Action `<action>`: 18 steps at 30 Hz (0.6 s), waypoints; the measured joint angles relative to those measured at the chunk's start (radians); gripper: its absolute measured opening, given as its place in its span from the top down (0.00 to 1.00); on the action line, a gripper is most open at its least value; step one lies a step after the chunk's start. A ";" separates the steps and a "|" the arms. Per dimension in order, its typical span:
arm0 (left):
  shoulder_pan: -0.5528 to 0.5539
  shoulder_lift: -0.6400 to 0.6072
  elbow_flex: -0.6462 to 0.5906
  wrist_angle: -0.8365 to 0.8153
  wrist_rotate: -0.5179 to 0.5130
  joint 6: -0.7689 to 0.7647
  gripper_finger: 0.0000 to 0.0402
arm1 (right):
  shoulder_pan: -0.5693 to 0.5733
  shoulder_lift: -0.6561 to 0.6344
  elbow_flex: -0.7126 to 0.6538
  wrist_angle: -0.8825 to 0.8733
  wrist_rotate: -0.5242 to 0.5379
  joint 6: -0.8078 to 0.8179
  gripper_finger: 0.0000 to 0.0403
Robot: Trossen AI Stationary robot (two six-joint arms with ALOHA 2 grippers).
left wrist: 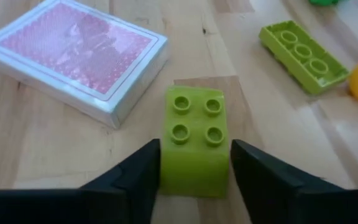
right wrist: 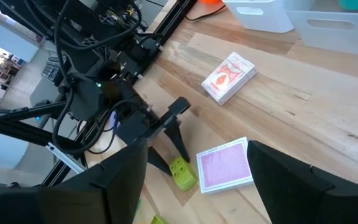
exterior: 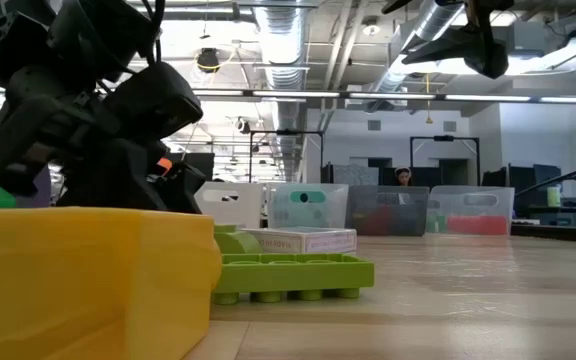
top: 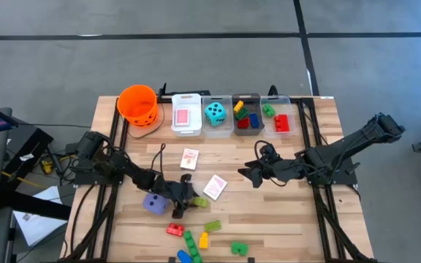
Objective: Pick & Place Toys
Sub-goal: Put the small green game piece into the black bin
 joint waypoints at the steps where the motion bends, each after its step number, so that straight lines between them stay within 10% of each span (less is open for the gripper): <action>1: 0.000 0.000 0.000 0.000 0.000 -0.027 0.58 | 0.000 0.000 0.000 0.000 0.000 -0.002 0.33; 18: 0.000 -0.103 -0.003 -0.014 -0.001 -0.277 0.66 | 0.000 0.000 0.000 0.278 0.000 -0.268 0.33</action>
